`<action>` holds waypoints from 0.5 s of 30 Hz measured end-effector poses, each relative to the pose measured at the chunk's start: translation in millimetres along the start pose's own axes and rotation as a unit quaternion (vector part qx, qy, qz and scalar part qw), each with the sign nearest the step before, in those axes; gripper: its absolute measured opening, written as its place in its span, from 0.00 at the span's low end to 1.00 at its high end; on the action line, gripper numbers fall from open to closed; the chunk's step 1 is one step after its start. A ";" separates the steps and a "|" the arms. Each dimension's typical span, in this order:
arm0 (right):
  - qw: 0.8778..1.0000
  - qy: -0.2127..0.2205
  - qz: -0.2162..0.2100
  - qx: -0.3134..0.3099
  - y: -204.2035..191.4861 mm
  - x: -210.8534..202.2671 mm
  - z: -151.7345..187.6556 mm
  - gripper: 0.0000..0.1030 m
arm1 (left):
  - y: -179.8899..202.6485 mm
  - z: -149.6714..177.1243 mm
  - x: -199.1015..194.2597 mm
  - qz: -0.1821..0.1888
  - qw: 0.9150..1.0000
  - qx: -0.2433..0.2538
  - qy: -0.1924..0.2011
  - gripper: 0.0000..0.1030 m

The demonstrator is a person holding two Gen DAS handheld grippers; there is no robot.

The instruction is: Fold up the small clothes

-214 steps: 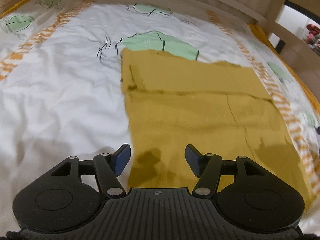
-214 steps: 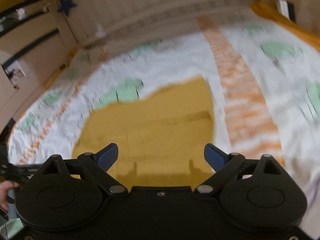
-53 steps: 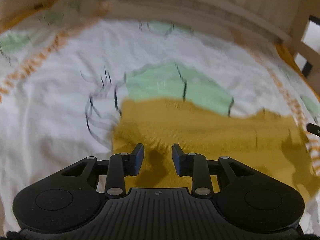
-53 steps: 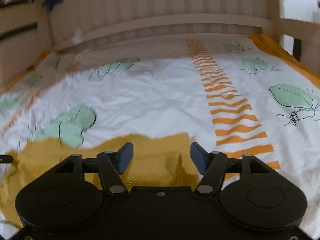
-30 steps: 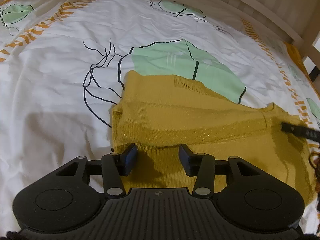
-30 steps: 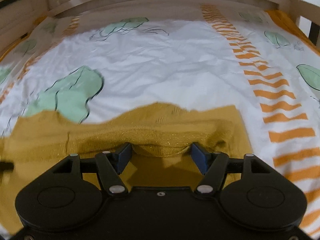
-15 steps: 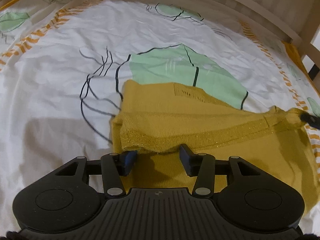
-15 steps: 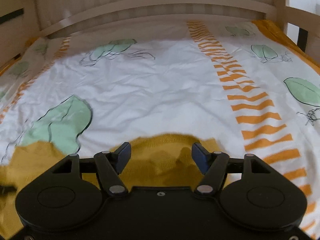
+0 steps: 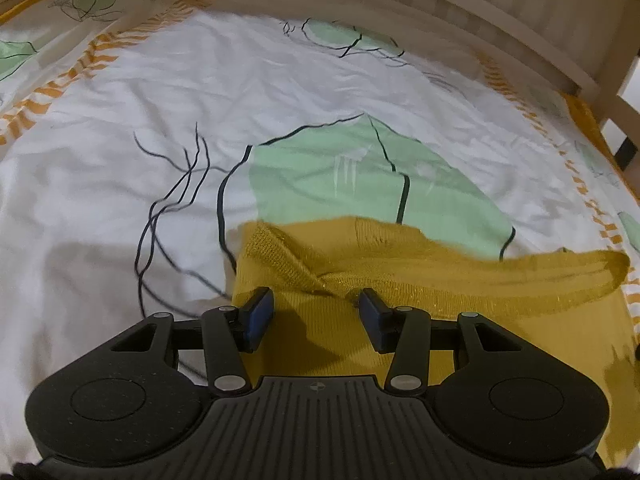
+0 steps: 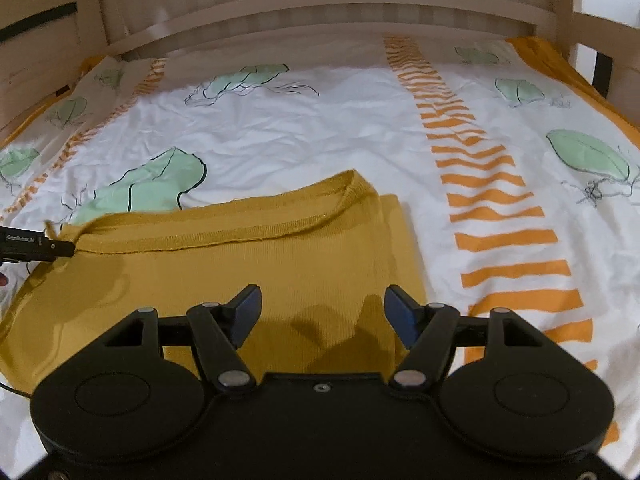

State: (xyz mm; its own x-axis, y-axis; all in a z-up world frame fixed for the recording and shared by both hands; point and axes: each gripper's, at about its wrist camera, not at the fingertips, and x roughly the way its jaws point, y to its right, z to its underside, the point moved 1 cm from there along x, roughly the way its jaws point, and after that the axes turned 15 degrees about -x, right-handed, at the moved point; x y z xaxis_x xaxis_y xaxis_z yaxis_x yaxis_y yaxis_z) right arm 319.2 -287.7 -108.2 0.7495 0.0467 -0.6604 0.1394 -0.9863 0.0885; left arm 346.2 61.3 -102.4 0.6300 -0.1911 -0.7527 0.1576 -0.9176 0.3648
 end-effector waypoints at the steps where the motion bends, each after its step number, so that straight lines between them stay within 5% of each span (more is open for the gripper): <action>1: 1.000 -0.004 -0.001 0.005 1.3 1.6 1.7 0.69 | -1.8 -2.0 0.8 0.004 1.000 -0.005 0.002 0.45; 9: 1.000 -0.023 0.016 -0.005 -0.1 6.1 10.3 0.69 | -15.0 -13.0 -9.2 0.001 0.997 -0.082 0.009 0.45; 15: 0.998 -0.023 0.025 -0.053 -13.6 5.3 9.1 0.69 | 1.5 5.5 -12.8 -0.026 0.999 -0.017 -0.019 0.45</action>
State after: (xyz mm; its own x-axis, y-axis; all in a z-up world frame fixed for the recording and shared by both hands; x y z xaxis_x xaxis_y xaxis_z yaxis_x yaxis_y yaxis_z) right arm 315.3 -275.5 -119.7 0.7267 -0.0115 -0.6869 0.1730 -0.9646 0.1991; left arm 334.1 60.5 -95.2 0.5908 -0.1566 -0.7915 0.2165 -0.9142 0.3426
